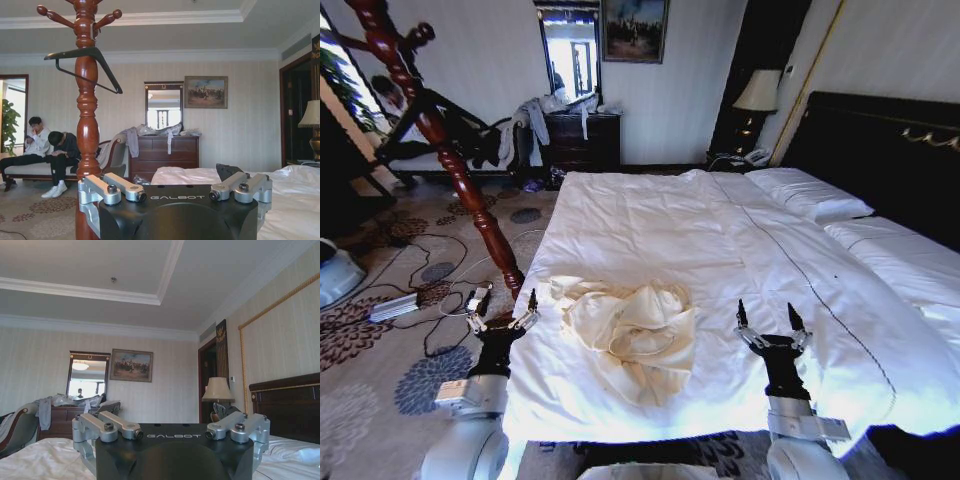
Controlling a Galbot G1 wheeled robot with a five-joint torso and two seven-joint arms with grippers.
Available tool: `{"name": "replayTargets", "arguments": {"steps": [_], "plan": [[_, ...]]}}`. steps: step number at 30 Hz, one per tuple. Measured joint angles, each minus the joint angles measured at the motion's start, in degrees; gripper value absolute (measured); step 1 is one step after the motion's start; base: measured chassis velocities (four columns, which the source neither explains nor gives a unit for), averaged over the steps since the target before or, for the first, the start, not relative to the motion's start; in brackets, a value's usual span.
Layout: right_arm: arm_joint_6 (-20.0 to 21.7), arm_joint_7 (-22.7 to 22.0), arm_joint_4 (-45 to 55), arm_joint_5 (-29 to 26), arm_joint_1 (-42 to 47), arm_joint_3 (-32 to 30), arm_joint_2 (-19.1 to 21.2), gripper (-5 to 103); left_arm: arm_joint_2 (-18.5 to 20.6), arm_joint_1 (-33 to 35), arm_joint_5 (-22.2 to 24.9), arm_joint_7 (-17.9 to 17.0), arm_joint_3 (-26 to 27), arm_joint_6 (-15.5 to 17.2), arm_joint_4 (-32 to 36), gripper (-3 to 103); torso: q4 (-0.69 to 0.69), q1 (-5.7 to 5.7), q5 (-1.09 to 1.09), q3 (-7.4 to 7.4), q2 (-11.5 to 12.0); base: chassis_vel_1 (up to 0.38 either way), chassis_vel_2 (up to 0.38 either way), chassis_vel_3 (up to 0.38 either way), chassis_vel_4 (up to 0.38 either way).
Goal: Pick up the clothes from the bed and hang them on the clothes hanger.
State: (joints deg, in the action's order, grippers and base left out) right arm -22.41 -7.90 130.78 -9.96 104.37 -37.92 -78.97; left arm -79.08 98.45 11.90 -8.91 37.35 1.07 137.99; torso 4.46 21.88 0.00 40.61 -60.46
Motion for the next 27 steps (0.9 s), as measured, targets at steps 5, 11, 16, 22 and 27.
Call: {"name": "replayTargets", "arguments": {"steps": [5, 11, 16, 22, 27], "plan": [[0.0, 0.0, 0.0, 0.0, 0.0, 0.0, 0.0, 100, 0.0, 0.0, 0.0, 0.0, 0.0, 0.0, 0.0, 100, 0.00, 0.00, 0.00, 0.00, 0.0, 0.000, 0.000, 0.000, 0.000], [0.0, 0.0, 0.0, 0.0, 0.0, 0.0, 0.0, 100, 0.0, 0.0, 0.0, 0.0, 0.0, 0.0, 0.0, 100, 0.00, 0.00, 0.00, 0.00, 0.0, 0.000, 0.000, 0.000, 0.000], [0.0, 0.0, 0.0, 0.0, 0.0, 0.0, 0.0, 100, 0.0, 0.0, 0.0, 0.0, 0.0, 0.0, 0.0, 100, 0.00, 0.00, 0.00, 0.00, 0.0, 0.000, 0.000, 0.000, 0.000], [0.0, 0.0, 0.0, 0.0, 0.0, 0.0, 0.0, 100, 0.0, 0.0, 0.0, 0.0, 0.0, 0.0, 0.0, 100, 0.00, 0.00, 0.00, 0.00, 0.0, 0.000, 0.000, 0.000, 0.000], [0.0, -3.4, -0.1, 0.9, 3.0, -2.7, 0.1, 100, -0.7, 0.6, 0.0, 0.5, 0.1, -1.5, -2.2, 100, 0.00, 0.00, 0.02, 0.00, 0.0, 0.000, 0.000, 0.000, 0.000]]}}
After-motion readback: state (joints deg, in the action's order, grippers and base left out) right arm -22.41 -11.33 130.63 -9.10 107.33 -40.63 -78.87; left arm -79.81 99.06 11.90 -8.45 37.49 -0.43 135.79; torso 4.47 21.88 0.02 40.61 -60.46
